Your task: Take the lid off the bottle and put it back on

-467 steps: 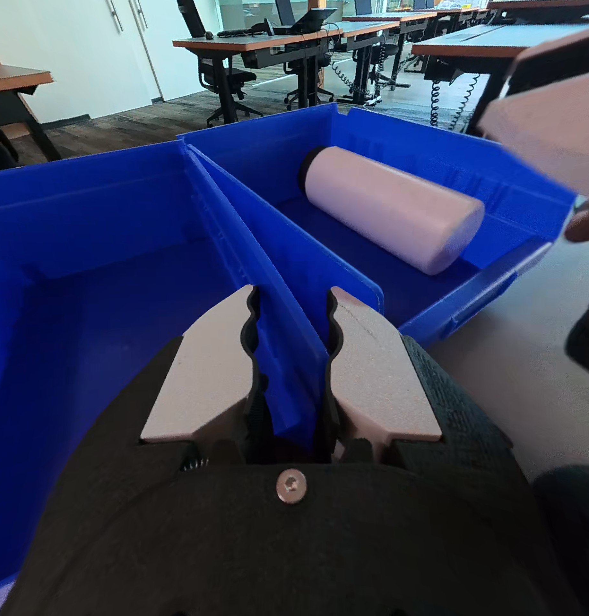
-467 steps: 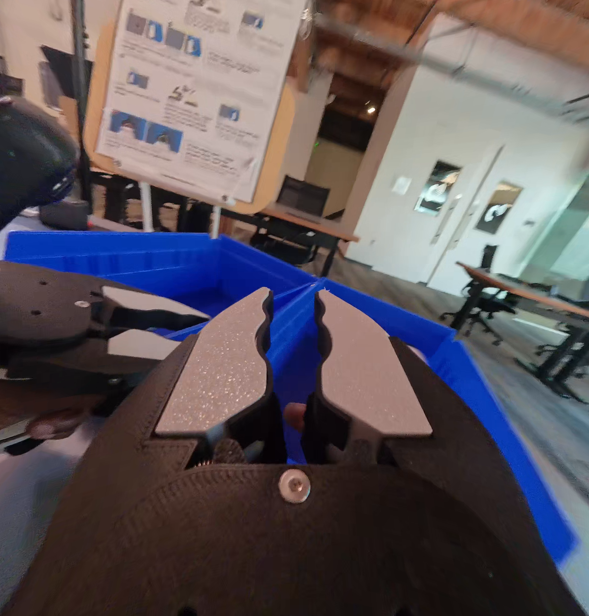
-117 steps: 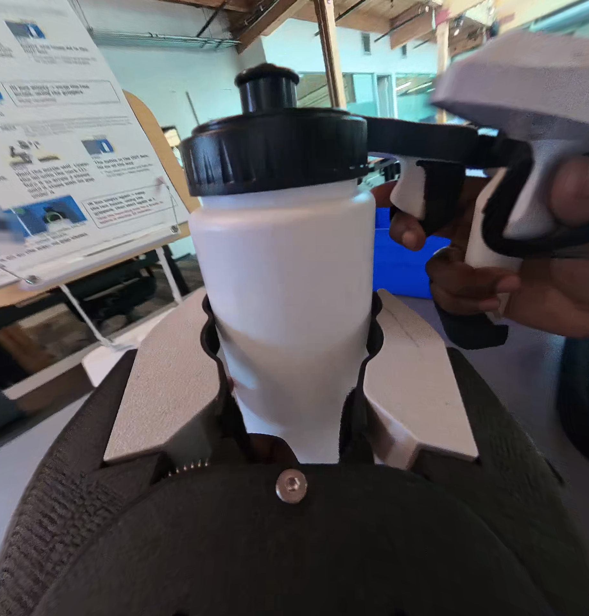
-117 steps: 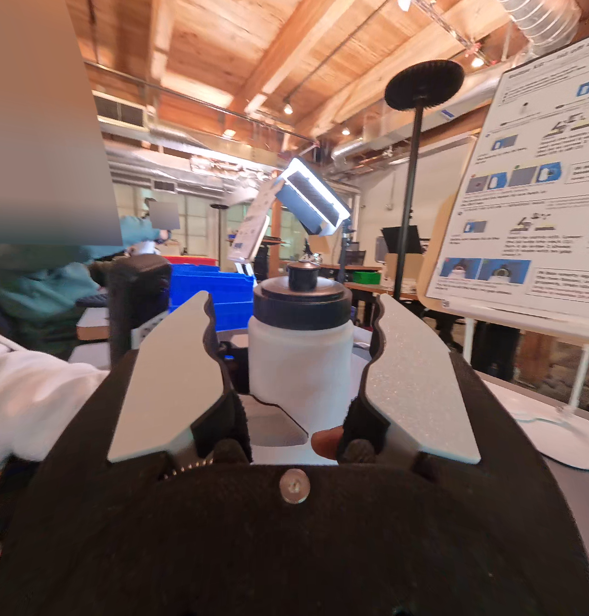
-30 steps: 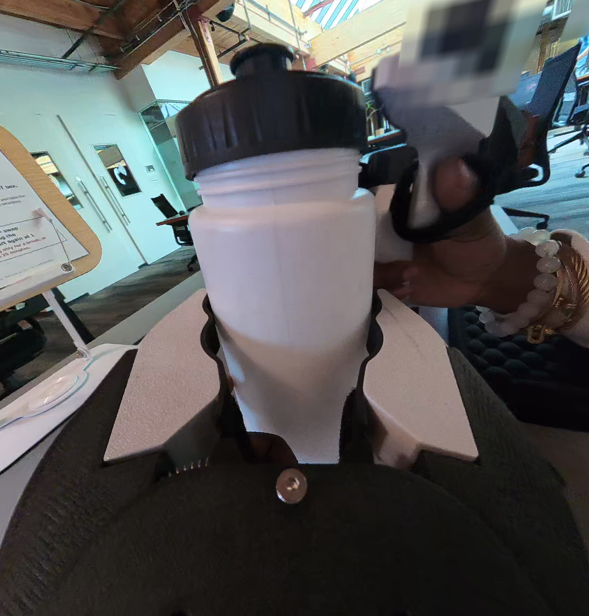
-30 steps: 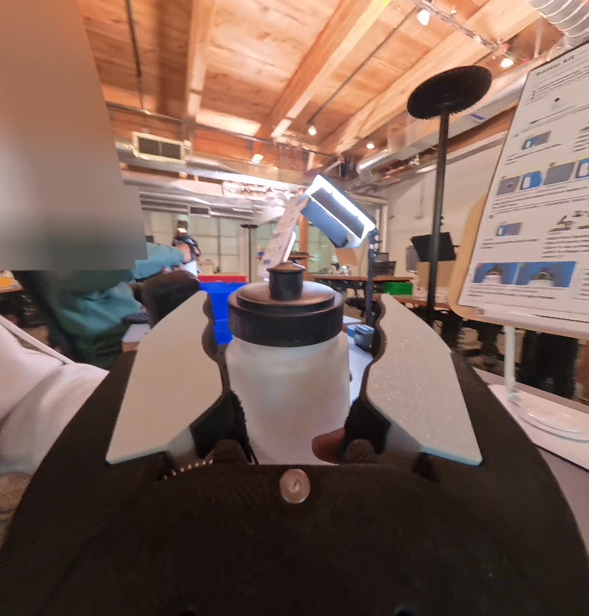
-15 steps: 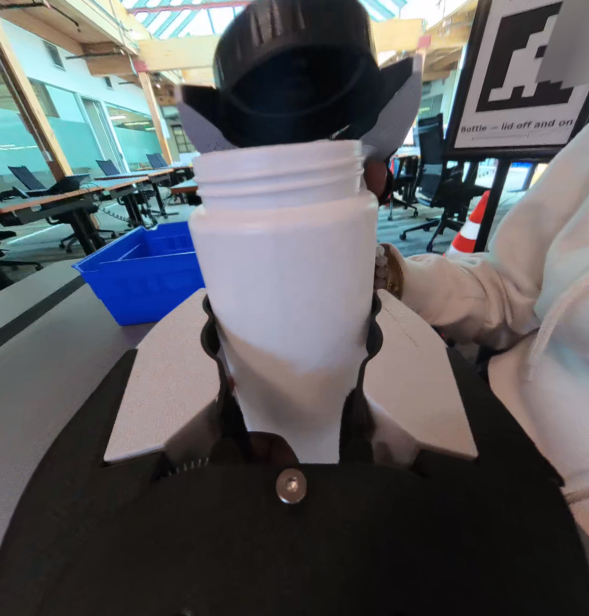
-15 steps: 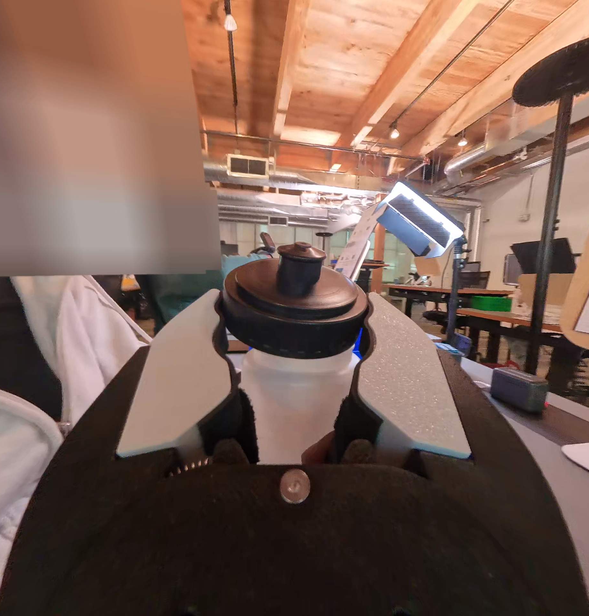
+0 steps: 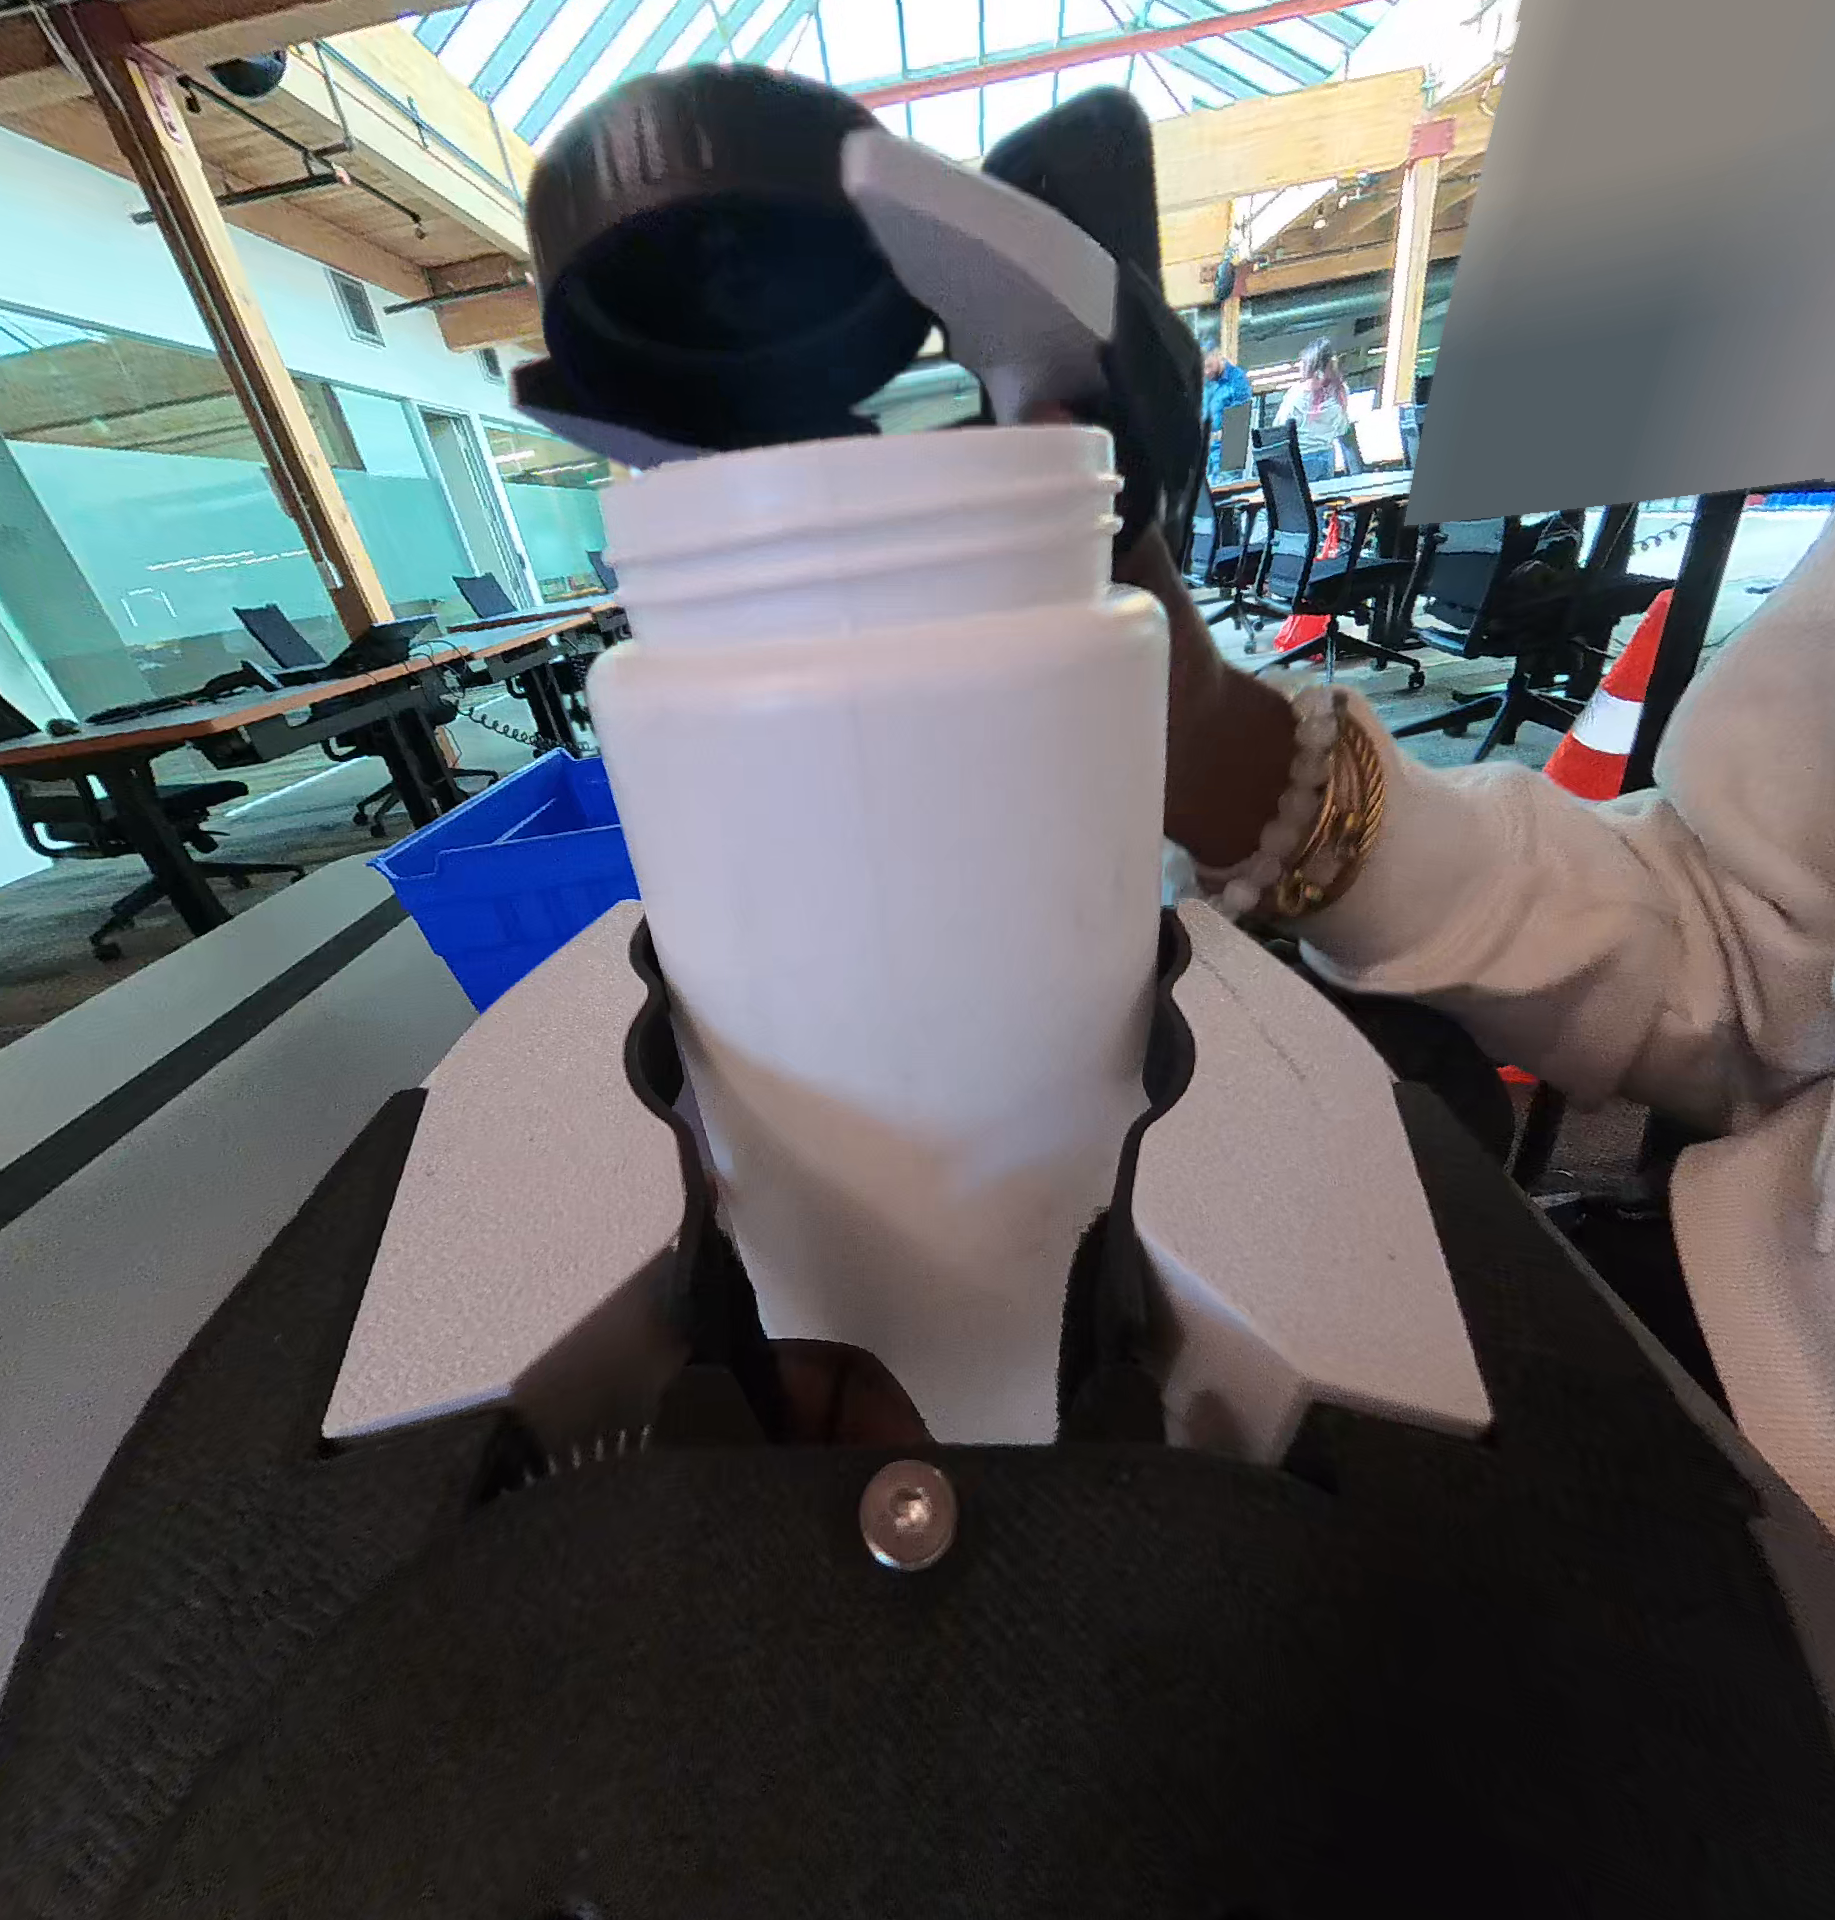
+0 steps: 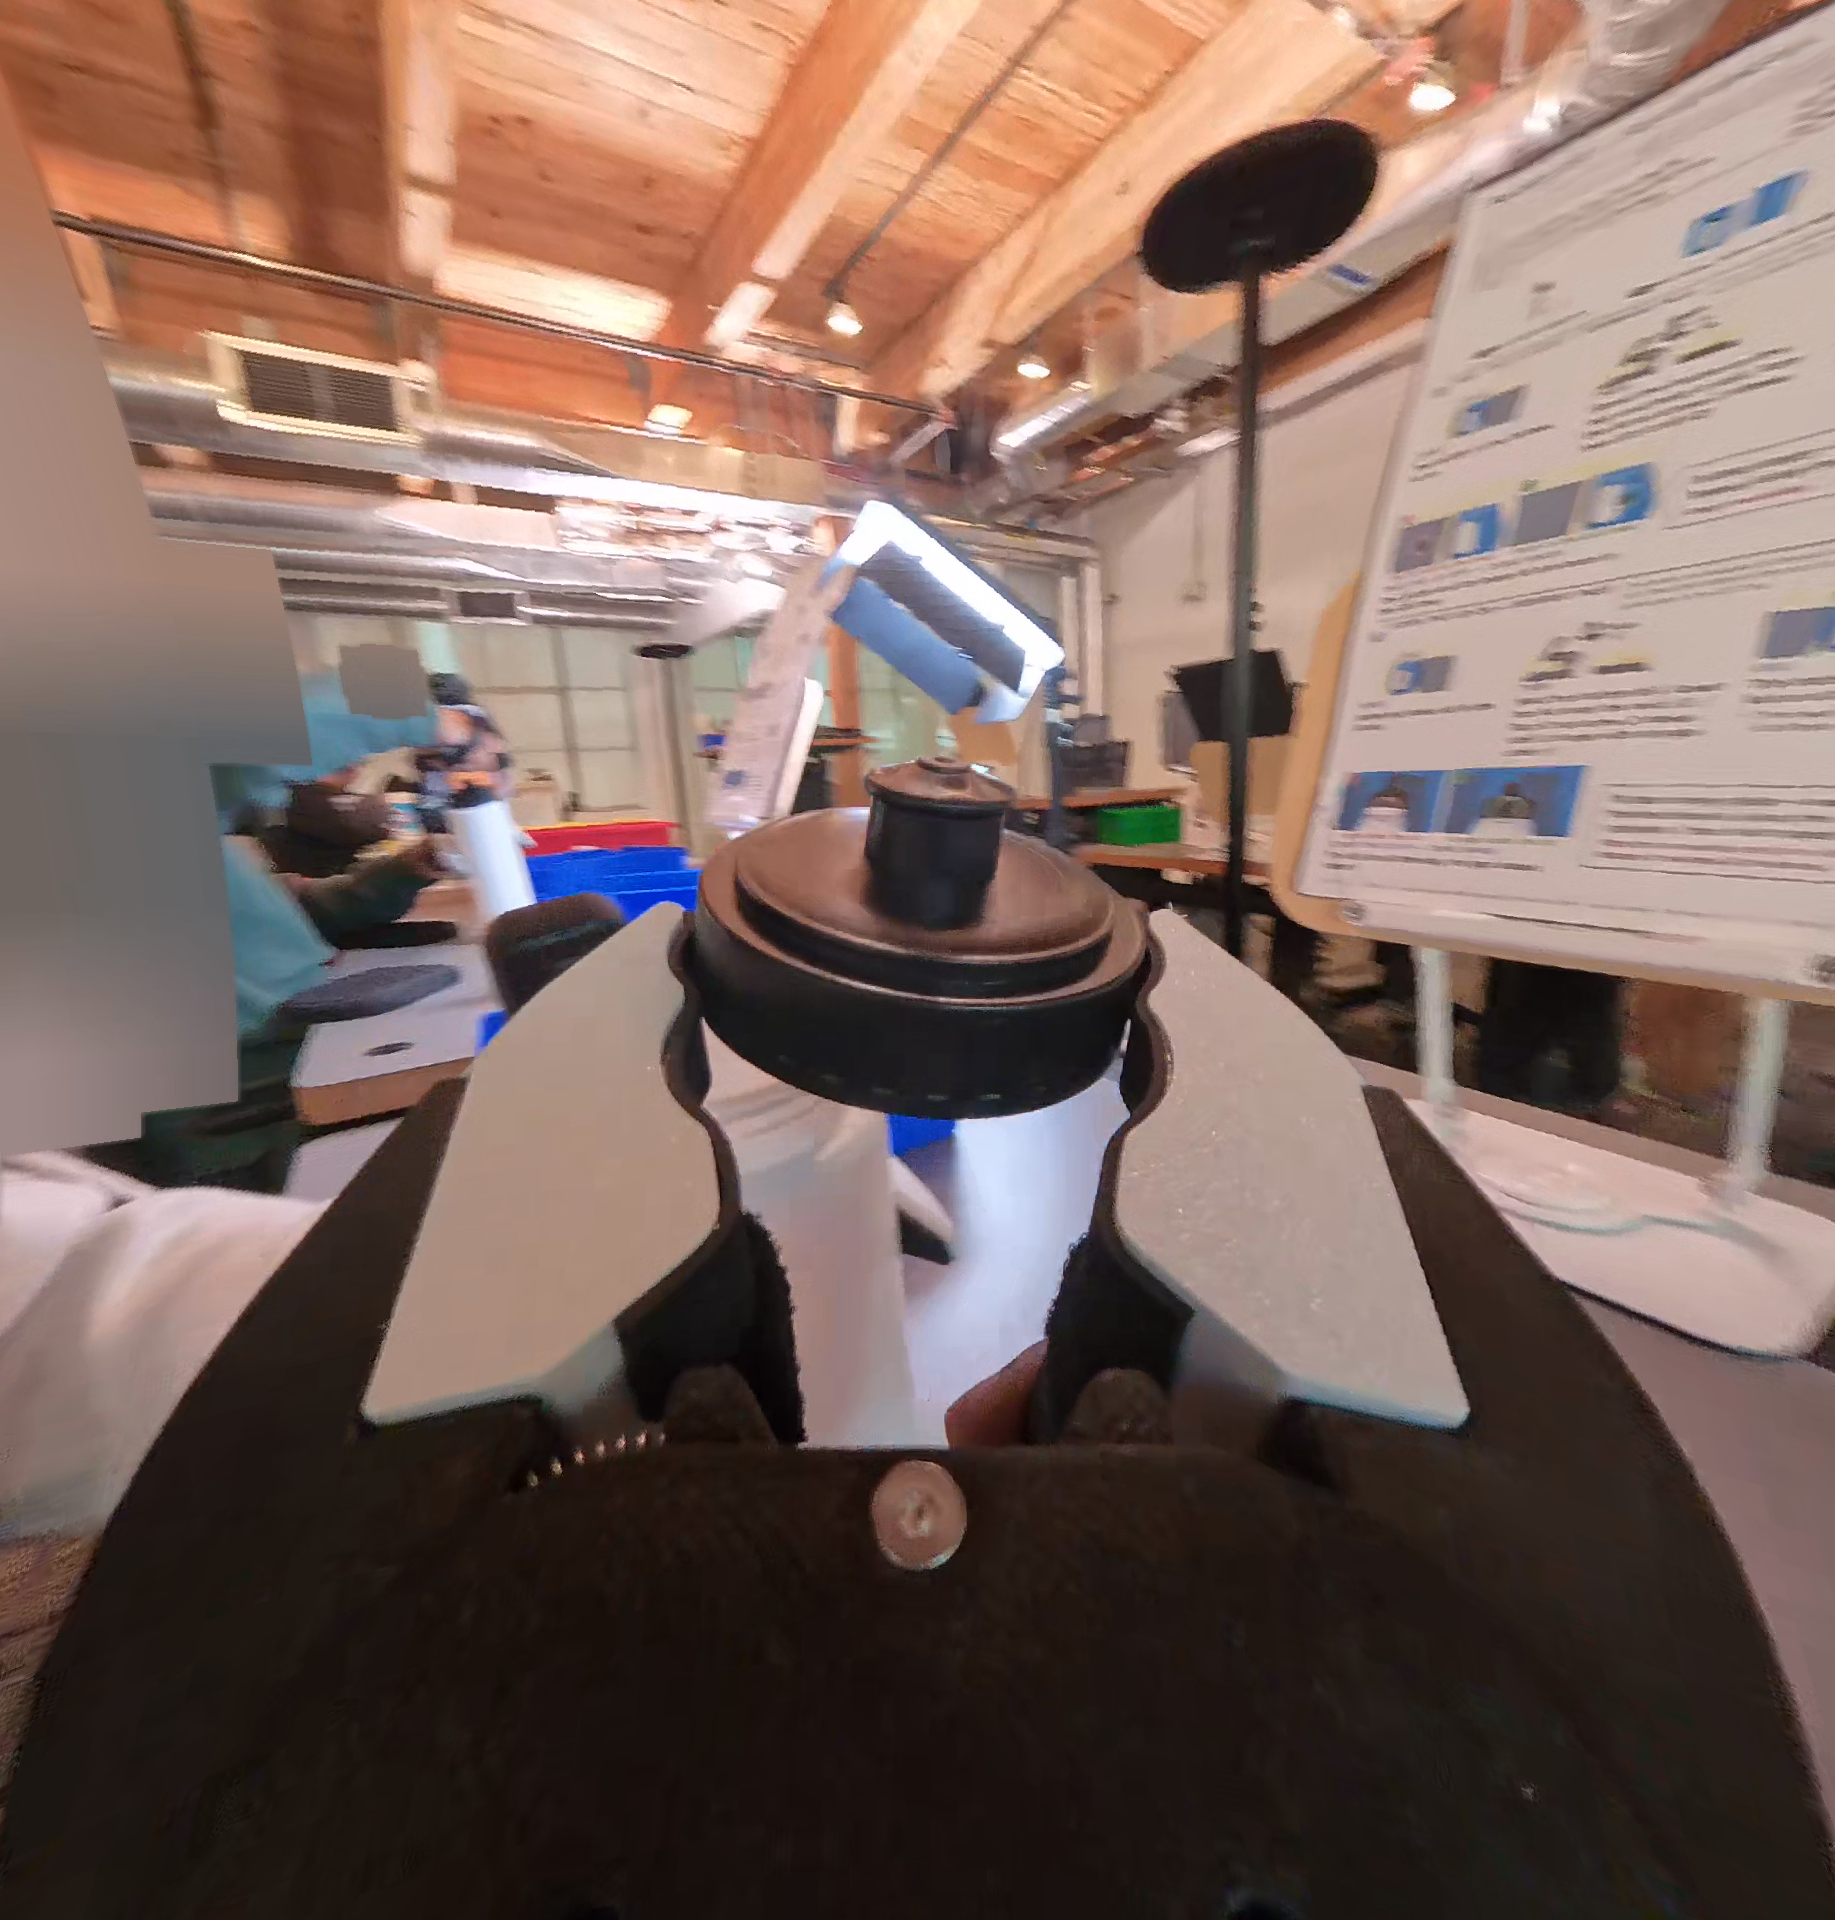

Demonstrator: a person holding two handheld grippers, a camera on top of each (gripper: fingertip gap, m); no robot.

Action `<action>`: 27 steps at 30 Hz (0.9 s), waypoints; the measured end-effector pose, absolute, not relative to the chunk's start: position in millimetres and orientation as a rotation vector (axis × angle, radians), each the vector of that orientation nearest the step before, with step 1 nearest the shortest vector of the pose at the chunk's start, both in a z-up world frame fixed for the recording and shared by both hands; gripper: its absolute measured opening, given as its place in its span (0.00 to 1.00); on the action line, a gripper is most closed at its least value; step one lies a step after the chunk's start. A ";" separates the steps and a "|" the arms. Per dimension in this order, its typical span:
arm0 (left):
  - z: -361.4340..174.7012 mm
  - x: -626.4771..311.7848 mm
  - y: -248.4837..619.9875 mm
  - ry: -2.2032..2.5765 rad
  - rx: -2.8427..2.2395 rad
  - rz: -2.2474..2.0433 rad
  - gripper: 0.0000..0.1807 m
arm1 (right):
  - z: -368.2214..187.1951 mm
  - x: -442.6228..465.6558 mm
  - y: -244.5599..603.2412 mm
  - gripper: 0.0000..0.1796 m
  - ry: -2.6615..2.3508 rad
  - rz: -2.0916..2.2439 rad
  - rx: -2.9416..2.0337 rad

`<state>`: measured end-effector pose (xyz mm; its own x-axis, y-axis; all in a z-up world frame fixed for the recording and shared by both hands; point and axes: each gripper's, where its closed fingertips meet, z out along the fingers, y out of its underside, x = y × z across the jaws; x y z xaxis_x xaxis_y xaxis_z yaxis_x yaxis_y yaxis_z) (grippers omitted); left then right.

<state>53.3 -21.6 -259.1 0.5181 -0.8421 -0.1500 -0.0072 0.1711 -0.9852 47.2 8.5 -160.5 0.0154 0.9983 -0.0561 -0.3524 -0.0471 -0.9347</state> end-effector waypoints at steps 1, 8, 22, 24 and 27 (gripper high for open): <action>-259.1 53.0 -21.5 0.852 -1.269 -0.706 0.49 | -157.0 51.8 16.6 0.44 -0.877 1.321 -1.036; -258.9 51.0 -21.3 0.856 -1.265 -0.680 0.49 | -156.5 123.2 124.9 0.44 -0.798 0.777 -1.415; -259.1 50.8 -22.2 0.876 -1.265 -0.656 0.49 | -363.7 194.0 285.0 0.44 -0.869 0.291 -2.245; -259.0 51.0 -22.3 0.879 -1.264 -0.655 0.49 | -373.3 195.1 291.6 0.44 -0.845 0.284 -2.263; -258.9 51.0 -22.2 0.877 -1.260 -0.659 0.49 | -381.4 197.6 297.0 0.45 -0.813 0.279 -2.274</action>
<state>51.0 -22.2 -258.9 0.5261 -0.8277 -0.1952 -0.0427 0.2035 -0.9781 197.6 297.0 -381.4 0.7802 0.6248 0.0296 0.4754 -0.5615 -0.6772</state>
